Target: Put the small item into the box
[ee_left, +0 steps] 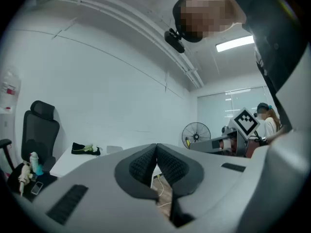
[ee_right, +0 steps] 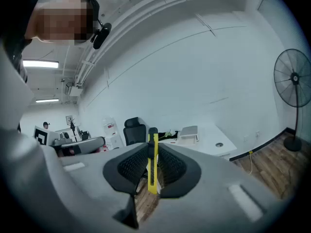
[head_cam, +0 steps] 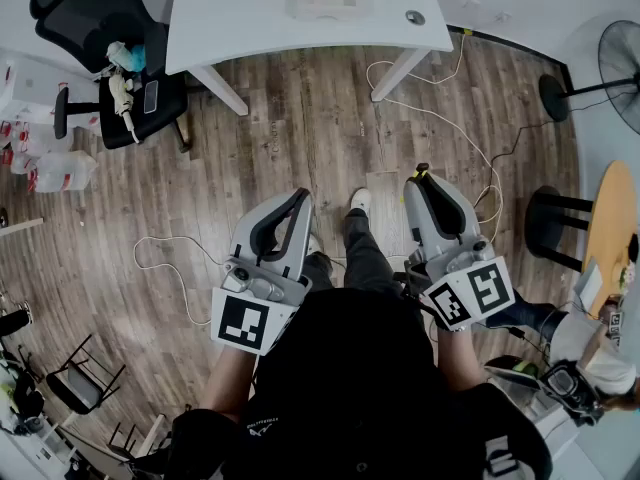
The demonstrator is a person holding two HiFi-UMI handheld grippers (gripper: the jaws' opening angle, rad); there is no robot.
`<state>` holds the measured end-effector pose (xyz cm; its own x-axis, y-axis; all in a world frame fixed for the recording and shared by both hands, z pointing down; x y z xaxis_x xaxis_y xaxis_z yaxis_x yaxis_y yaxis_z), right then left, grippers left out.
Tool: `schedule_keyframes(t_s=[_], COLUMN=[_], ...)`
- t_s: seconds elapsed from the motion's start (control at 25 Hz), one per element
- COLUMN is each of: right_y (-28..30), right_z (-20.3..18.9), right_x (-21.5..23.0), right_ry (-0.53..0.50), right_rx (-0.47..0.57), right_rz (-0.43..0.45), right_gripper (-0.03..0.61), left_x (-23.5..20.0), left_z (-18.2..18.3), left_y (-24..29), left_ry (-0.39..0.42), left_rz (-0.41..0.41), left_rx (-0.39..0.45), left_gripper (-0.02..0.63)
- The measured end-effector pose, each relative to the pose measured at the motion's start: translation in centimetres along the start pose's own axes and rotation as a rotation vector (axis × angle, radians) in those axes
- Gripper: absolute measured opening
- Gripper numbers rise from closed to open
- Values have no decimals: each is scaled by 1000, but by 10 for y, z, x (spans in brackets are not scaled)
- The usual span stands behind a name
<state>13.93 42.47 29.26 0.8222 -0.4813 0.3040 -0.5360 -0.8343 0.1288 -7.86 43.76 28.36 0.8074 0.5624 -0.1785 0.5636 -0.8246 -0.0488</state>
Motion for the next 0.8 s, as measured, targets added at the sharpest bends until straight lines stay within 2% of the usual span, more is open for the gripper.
schedule_keyframes(t_s=[0.16,0.28,0.48,0.64,0.8], right_y=[-34,-54,-71,-86,-107], right_z=[-3,-1,-5,0,0], right_x=[-49,-64,-69,-63,-45], right_ry=[-30,-62,-95,-91,-59], right_rx=[33,42,31,55,67], right_rz=[22,45,77,78,90], right_gripper=[66,66,66,66,66], left_x=[20,35,52,66,88], left_z=[-1,5,9,5,6], left_y=[-45,-61,-67,-69,-58], left_ry=[-30,-14,-7,-3,22], left_rz=[-11,-19,14,24,26], left_rx=[1,14,48,28,43], left_gripper=[5,5,5,5,5])
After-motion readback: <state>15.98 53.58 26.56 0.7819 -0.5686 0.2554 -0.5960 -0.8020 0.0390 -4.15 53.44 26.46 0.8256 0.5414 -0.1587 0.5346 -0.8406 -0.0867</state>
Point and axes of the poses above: the fingertips, and each gripper's own axes: y forward along the fingers, x to its right, z out of its top, the point moved 7 cm from there along -y, backward along the fingers, and after that the axes turned 5 degrees about x, right-handed, at the moved point
